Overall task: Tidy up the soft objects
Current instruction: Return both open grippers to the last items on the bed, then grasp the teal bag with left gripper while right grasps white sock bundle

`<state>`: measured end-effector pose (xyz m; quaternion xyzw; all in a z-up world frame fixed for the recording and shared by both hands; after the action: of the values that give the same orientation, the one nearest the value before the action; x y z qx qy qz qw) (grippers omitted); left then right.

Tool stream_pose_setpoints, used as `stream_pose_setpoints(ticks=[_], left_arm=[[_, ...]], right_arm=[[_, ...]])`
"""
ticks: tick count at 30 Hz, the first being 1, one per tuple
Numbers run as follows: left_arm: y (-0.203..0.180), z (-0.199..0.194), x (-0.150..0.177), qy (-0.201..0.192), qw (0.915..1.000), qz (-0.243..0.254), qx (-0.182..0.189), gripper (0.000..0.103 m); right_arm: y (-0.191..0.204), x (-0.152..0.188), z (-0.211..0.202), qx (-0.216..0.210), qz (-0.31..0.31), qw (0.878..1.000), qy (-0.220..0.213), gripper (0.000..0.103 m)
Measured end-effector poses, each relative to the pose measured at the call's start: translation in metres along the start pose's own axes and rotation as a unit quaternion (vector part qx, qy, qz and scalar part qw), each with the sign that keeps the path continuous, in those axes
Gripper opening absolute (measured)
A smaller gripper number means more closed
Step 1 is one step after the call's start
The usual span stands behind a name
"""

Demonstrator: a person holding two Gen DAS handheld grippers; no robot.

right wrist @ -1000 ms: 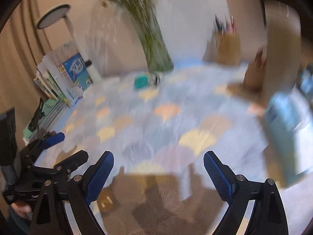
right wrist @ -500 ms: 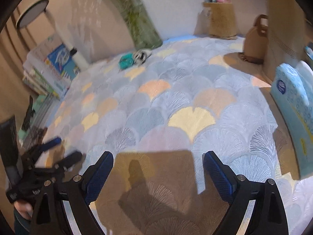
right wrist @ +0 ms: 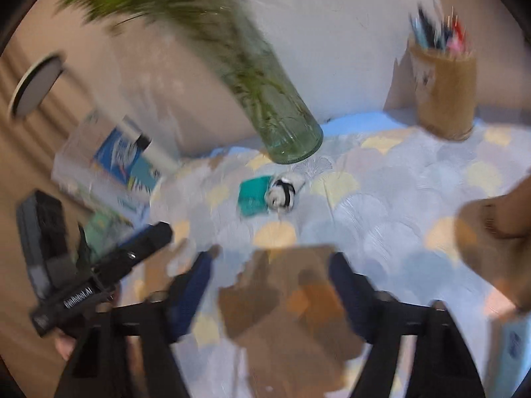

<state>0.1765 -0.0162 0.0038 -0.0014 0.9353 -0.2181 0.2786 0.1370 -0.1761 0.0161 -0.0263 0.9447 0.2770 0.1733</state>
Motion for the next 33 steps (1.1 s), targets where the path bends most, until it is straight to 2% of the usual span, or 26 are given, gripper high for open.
stream_pose_setpoints(ticks=[4,8,10,12,14,16,18,20,23,24,26,27,28,29,32,33], left_arm=[[0.014,0.042,-0.014,0.015,0.9997,-0.02,0.008,0.081],[0.027,0.07,-0.017,0.029,0.9994,-0.02,0.003,0.074],[0.037,0.079,-0.017,0.035,0.9988,-0.032,0.015,0.073],[0.039,0.075,-0.017,0.023,0.9986,-0.033,0.034,0.07],[0.038,0.074,-0.017,0.023,0.9984,-0.027,0.044,0.07],[0.037,0.075,-0.016,0.022,0.9989,-0.02,0.036,0.07],[0.032,0.076,-0.015,0.02,0.9994,-0.008,0.027,0.07],[0.029,0.078,-0.014,0.016,0.9998,0.007,0.009,0.07],[0.019,0.082,-0.014,0.015,0.9989,0.038,-0.025,0.07],[0.017,0.087,-0.013,0.021,0.9974,0.048,-0.049,0.07],[0.014,0.089,-0.012,0.022,0.9946,0.067,-0.076,0.071],[0.012,0.089,-0.012,0.019,0.9932,0.075,-0.087,0.068],[0.013,0.089,-0.012,0.018,0.9926,0.078,-0.091,0.05],[0.013,0.09,-0.012,0.021,0.9924,0.079,-0.092,0.038],[0.016,0.087,-0.014,0.015,0.9943,0.072,-0.077,0.035],[0.017,0.085,-0.014,0.012,0.9947,0.069,-0.075,0.035]], right_arm=[[-0.011,-0.033,0.042,-0.018,0.019,1.0,0.001,0.064],[-0.012,-0.049,0.073,0.021,-0.02,1.0,-0.001,0.064],[-0.015,-0.054,0.087,0.035,-0.023,0.999,0.0,0.064],[-0.018,-0.057,0.097,0.037,-0.023,0.999,0.002,0.064],[-0.02,-0.059,0.104,0.05,-0.027,0.998,-0.01,0.064],[-0.017,-0.061,0.106,0.086,-0.044,0.995,-0.015,0.063],[-0.013,-0.06,0.108,0.12,-0.064,0.99,-0.02,0.05],[-0.004,-0.057,0.106,0.131,-0.089,0.987,-0.026,0.034],[-0.005,-0.047,0.093,0.164,-0.107,0.98,-0.025,0.031],[-0.008,-0.042,0.087,0.173,-0.11,0.979,-0.018,0.031],[-0.015,-0.033,0.08,0.173,-0.11,0.979,-0.006,0.031],[-0.019,-0.031,0.079,0.17,-0.108,0.979,-0.007,0.031],[-0.022,-0.029,0.078,0.164,-0.106,0.981,-0.01,0.031],[-0.024,-0.029,0.08,0.154,-0.103,0.983,-0.011,0.031],[-0.03,-0.03,0.085,0.131,-0.087,0.988,-0.005,0.032],[-0.029,-0.03,0.084,0.122,-0.086,0.989,-0.007,0.04]])
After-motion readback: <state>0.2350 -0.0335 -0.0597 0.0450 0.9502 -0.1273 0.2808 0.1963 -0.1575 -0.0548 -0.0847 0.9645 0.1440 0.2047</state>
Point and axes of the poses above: each gripper's, at about its wrist camera, not at the fingertips, and z roughly the way its jaws point, y to its left, x to its underside, the point moved 9 cm from there along z, roughly the way its jaws point, and after that the axes turned 7 degrees about y, right-handed, at the moved point
